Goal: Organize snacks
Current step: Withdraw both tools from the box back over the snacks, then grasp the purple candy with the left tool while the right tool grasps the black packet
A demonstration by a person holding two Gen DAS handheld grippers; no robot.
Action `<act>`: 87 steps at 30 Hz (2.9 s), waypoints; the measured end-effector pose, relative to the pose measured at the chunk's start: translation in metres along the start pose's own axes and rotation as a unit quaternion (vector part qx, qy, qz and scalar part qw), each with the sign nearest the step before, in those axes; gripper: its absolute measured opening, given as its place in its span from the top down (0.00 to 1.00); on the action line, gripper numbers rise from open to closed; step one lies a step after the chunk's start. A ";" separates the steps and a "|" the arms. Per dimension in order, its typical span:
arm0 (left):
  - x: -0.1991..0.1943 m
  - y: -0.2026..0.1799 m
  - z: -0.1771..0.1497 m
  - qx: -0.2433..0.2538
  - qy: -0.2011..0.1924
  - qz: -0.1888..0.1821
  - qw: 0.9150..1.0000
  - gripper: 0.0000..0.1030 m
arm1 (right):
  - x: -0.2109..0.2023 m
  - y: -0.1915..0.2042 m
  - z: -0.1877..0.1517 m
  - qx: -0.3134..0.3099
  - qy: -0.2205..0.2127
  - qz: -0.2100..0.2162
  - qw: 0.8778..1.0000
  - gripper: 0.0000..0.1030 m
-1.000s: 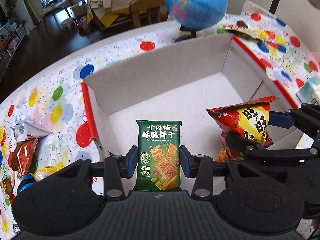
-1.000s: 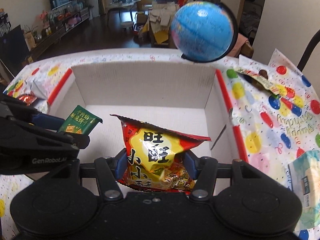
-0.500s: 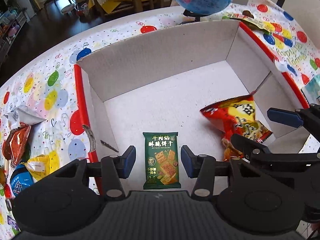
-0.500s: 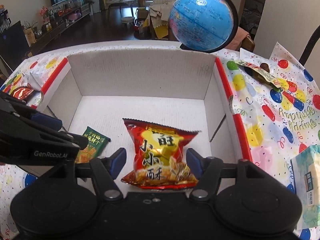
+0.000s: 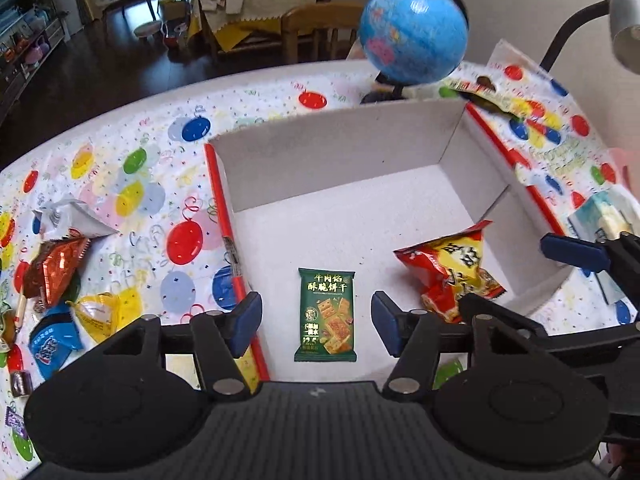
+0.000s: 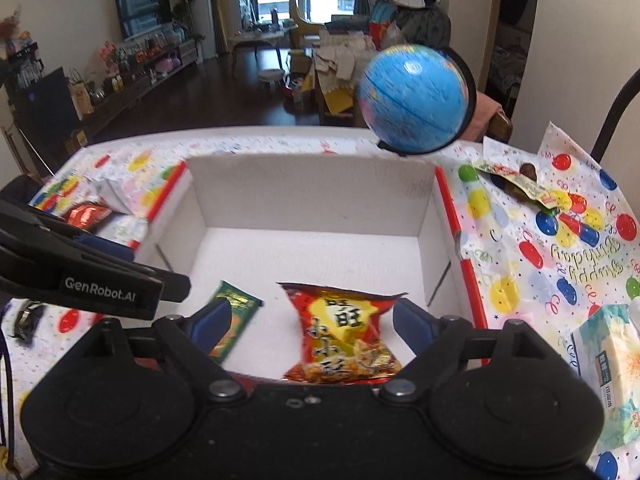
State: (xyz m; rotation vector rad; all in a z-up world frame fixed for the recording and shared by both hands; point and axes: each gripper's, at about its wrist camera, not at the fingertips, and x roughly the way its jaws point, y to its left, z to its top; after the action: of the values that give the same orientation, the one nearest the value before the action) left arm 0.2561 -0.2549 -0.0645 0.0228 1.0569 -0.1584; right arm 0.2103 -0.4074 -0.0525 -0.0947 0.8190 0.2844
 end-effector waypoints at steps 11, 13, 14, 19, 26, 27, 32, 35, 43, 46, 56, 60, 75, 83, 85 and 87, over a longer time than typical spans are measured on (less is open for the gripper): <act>-0.074 0.034 -0.026 -0.009 -0.067 -0.022 0.997 0.27 | -0.049 0.040 0.002 0.012 -0.047 0.007 0.999 0.07; -0.085 0.045 -0.031 -0.014 -0.075 -0.021 0.997 0.23 | -0.057 0.049 0.003 0.015 -0.054 0.011 0.998 0.06; -0.090 0.051 -0.034 -0.017 -0.082 -0.021 0.996 0.21 | -0.060 0.054 0.003 0.015 -0.057 0.012 0.998 0.05; -0.116 0.083 -0.049 -0.027 -0.106 -0.024 0.994 0.19 | -0.071 0.085 0.004 0.016 -0.073 0.020 0.997 0.03; -0.140 0.132 -0.073 -0.043 -0.129 -0.017 0.991 0.13 | -0.075 0.134 0.006 0.019 -0.092 0.046 0.994 0.01; -0.142 0.140 -0.076 -0.046 -0.130 -0.016 0.990 0.13 | -0.075 0.141 0.006 0.018 -0.094 0.049 0.994 0.00; -0.154 0.178 -0.094 -0.055 -0.131 -0.006 0.990 0.12 | -0.068 0.177 0.007 0.013 -0.098 0.063 0.993 0.00; -0.162 0.202 -0.106 -0.058 -0.131 0.003 0.990 0.12 | -0.063 0.199 0.005 0.008 -0.098 0.070 0.993 0.00; -0.167 0.259 -0.131 -0.079 -0.117 0.024 0.990 0.12 | -0.043 0.254 -0.001 -0.003 -0.073 0.081 0.994 0.00; -0.161 0.278 -0.139 -0.092 -0.107 0.038 0.989 0.12 | -0.034 0.270 -0.004 -0.004 -0.061 0.086 0.994 0.00; -0.115 0.339 -0.161 -0.155 -0.039 0.071 0.985 0.12 | 0.018 0.312 -0.016 -0.004 -0.010 0.085 0.996 0.06; -0.086 0.353 -0.165 -0.170 -0.008 0.068 0.983 0.12 | 0.042 0.323 -0.023 -0.013 0.017 0.083 0.996 0.13; -0.013 0.364 -0.173 -0.165 0.062 0.051 0.983 0.16 | 0.101 0.347 -0.032 -0.047 0.085 0.086 0.992 0.28; -0.005 0.371 -0.180 -0.167 0.058 0.031 0.984 0.35 | 0.117 0.348 -0.035 -0.044 0.103 0.088 0.990 0.33; -0.005 0.371 -0.180 -0.162 0.057 0.031 0.985 0.41 | 0.119 0.349 -0.035 -0.043 0.105 0.089 0.990 0.37; -0.006 0.369 -0.181 -0.154 0.052 0.033 0.986 0.48 | 0.121 0.350 -0.035 -0.042 0.107 0.089 0.989 0.43</act>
State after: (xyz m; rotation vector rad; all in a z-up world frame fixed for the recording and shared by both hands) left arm 0.1487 0.1277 -0.1694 -0.2152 1.1740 0.0694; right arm 0.1633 -0.0537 -0.1558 -0.1327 1.0313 0.4836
